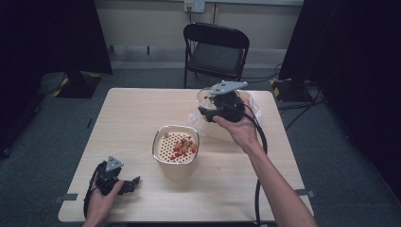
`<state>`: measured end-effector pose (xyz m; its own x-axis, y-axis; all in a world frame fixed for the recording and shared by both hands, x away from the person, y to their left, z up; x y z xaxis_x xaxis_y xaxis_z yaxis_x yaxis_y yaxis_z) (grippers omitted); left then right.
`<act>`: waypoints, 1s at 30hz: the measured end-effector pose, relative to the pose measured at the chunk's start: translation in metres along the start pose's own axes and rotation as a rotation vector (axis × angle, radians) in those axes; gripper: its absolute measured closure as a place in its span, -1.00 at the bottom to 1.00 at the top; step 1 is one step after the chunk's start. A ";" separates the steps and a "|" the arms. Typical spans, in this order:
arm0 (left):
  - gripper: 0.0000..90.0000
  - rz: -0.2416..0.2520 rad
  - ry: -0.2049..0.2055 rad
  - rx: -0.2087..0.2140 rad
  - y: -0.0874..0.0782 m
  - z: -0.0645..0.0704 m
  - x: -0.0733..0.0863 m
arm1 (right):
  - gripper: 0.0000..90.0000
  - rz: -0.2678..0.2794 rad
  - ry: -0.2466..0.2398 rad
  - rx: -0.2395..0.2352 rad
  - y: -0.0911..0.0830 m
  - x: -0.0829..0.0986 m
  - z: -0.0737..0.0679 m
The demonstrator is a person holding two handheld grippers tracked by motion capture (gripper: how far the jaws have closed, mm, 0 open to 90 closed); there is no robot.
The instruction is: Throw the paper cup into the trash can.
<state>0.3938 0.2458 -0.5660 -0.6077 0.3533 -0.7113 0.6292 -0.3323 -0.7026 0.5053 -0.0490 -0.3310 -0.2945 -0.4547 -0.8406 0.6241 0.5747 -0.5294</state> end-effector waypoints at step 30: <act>-1.00 0.000 0.000 0.000 0.000 0.000 0.000 | -0.62 0.027 0.317 0.262 0.015 0.022 0.130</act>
<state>0.3938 0.2458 -0.5660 -0.6075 0.3530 -0.7116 0.6296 -0.3322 -0.7023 0.6021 -0.1387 -0.3427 -0.4581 -0.1861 -0.8692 0.7859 0.3721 -0.4939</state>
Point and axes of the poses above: each handheld gripper's, and its own axes: y roughly forward along the jaws, x roughly out of its underside, z roughly to its right, the point moved 9 cm from there along y, roughly forward along the jaws, and after that the axes turned 2 degrees about y, right-handed, at the moved point
